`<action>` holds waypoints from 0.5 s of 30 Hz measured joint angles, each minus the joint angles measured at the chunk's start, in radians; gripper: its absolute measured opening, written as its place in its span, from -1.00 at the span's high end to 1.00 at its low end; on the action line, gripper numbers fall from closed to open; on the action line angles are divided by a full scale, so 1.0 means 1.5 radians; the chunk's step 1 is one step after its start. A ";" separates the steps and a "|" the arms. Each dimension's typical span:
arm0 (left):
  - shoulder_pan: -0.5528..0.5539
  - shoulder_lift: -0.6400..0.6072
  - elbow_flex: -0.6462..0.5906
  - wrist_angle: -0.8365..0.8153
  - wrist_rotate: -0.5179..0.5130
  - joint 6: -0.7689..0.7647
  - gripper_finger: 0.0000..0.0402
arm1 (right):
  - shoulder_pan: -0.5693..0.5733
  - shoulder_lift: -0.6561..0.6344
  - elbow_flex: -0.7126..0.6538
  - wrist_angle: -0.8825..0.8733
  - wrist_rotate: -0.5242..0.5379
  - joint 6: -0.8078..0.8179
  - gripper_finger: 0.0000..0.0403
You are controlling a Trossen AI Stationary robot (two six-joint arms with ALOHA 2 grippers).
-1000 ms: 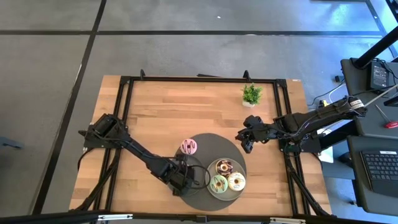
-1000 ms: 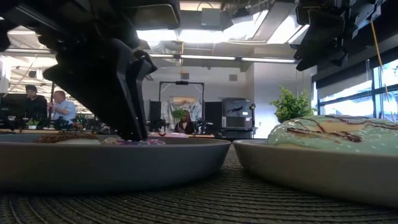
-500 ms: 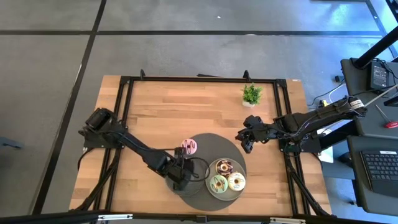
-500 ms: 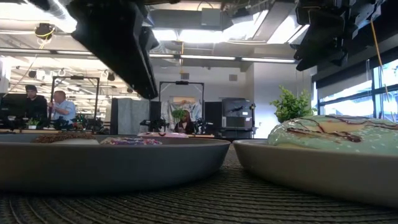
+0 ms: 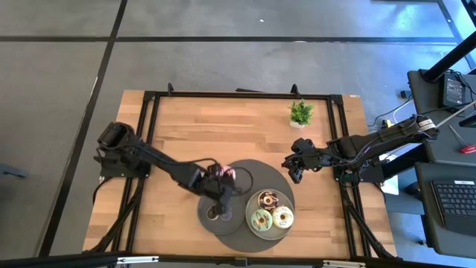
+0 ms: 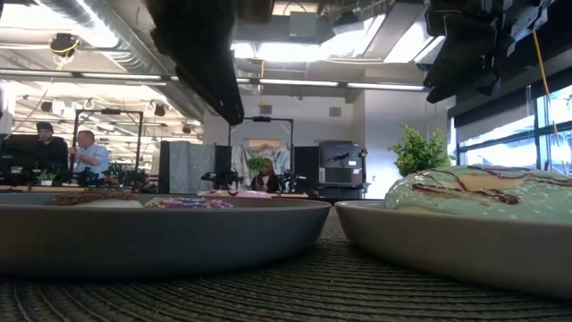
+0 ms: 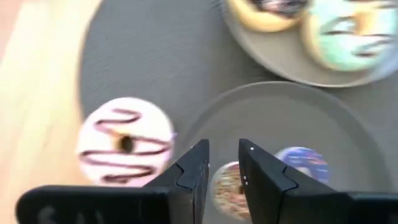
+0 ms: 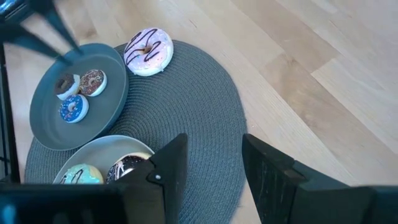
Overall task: Pick & Place donuts
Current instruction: Put the large purple donut on the gray plate
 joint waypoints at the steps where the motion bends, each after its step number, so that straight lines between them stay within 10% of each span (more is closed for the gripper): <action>1: 0.011 0.000 0.000 -0.010 0.004 -0.008 0.58 | 0.000 0.000 0.000 0.000 0.000 0.000 0.24; 15: 0.158 0.005 -0.001 -0.051 0.057 -0.219 0.06 | 0.000 0.000 0.000 -0.002 0.000 -0.018 0.24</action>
